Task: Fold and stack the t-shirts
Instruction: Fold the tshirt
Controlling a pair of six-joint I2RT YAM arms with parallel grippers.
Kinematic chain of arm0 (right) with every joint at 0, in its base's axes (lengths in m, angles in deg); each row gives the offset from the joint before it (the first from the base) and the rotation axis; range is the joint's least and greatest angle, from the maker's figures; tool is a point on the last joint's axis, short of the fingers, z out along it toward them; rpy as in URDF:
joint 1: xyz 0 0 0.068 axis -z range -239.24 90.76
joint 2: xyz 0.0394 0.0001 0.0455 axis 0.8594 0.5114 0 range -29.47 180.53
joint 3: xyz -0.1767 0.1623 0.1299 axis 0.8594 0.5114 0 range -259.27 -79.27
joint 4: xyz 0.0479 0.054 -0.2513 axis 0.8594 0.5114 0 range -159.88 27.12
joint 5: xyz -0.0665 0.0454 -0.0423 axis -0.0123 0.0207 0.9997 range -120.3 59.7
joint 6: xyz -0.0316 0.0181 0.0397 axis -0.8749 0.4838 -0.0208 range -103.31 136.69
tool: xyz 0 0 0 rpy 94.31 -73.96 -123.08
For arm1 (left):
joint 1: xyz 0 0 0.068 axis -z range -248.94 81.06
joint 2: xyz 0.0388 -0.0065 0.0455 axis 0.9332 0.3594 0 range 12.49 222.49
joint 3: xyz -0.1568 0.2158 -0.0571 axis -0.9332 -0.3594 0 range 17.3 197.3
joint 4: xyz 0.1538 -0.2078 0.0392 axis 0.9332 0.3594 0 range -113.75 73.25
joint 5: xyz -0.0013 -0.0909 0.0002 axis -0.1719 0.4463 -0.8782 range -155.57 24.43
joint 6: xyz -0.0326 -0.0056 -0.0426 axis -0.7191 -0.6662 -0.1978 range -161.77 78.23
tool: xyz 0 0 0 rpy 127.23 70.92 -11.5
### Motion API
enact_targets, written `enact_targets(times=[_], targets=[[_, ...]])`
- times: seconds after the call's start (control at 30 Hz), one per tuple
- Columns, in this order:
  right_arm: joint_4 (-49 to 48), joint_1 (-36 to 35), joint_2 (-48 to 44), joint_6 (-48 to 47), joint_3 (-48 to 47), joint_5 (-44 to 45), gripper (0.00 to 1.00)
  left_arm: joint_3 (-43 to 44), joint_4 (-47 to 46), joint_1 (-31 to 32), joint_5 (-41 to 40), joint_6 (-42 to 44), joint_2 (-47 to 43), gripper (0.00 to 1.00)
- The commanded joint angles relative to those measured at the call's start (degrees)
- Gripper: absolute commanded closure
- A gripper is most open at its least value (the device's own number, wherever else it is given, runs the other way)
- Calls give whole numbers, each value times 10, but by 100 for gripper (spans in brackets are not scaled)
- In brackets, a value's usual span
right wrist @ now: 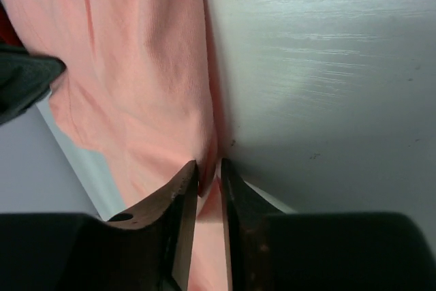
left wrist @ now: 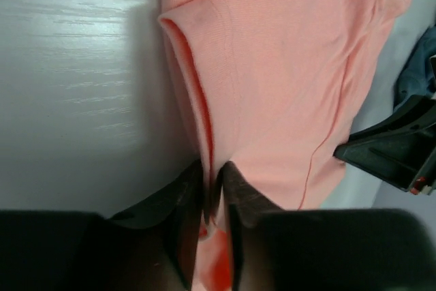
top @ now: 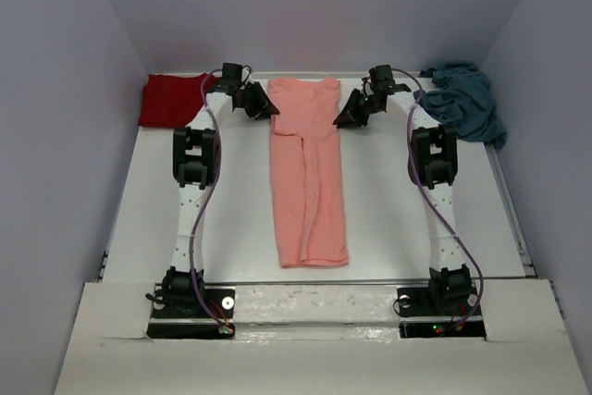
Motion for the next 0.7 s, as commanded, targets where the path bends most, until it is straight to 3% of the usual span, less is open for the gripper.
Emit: enact_targets(times=[0.0,0.07,0.1,0.2,0.4,0.5,0.67], targets=[[9,14,-1,-9,-20,10,66,24,-11,-14,-16,1,13,57],[6,14,-8,-13,-13,10,53,19,-9,-12,-24,8,3,20],[5,14,-12,-16,-10,11,52,17,-9,-12,-28,11,-2,1],[1,14,-22,-23,-3,15,43,0,-11,-12,-40,19,-20,1],[15,14,-72,-34,66,-7,42,-67,3,-13,-71,39,-111,1],[22,14,-122,-50,146,-25,43,-168,14,-13,-72,56,-192,1],[22,14,-275,-89,362,-15,43,-376,22,-6,-93,72,-349,1]])
